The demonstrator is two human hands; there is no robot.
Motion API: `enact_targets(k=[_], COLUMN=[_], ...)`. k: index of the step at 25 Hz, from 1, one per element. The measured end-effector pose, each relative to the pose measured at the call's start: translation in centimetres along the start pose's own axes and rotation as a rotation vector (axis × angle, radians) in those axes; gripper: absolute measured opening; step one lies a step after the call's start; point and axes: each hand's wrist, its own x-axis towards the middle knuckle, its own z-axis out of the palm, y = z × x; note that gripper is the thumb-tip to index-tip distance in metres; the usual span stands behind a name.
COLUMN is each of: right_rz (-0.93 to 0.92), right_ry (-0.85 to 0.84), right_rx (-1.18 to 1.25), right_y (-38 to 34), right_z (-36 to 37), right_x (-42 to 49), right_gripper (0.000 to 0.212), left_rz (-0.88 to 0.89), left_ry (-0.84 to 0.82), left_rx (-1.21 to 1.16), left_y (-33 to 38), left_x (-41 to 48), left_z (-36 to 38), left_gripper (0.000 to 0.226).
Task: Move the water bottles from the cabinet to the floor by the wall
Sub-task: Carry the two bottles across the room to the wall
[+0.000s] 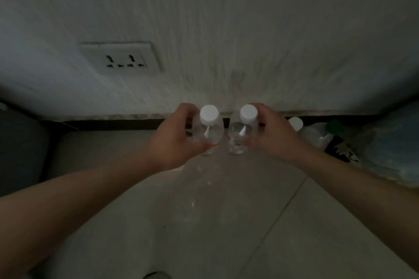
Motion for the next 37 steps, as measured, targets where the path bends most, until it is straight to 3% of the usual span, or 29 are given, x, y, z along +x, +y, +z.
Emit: enact_targets(k=[5, 15, 21, 27, 37], right_rz=[0.019, 0.018, 0.003, 0.003, -0.024], right_ry=[-0.002, -0.013, -0.010, -0.016, -0.009], right_rx=[0.026, 0.067, 0.097, 0.087, 0.074], right_y=[3.8, 7.1, 7.5, 7.4, 6.3], right_z=[2.3, 3.8, 4.0, 4.0, 3.5], right_x=[0.8, 0.8, 1.0, 0.9, 0.5], right_gripper=[0.070, 0.067, 0.068, 0.068, 0.065], left_rz=[0.032, 0.035, 0.024, 0.059, 0.093], left_ry=[-0.036, -0.027, -0.063, -0.070, -0.067], left_rx=[0.008, -0.068, -0.066, -0.005, 0.020], left_y=[-3.2, -6.5, -7.6, -8.4, -8.0], left_x=[0.8, 2.3, 2.3, 2.5, 2.0], left_z=[2.7, 5.6, 5.9, 6.5, 6.4], left_gripper=[0.072, 0.075, 0.084, 0.070, 0.089])
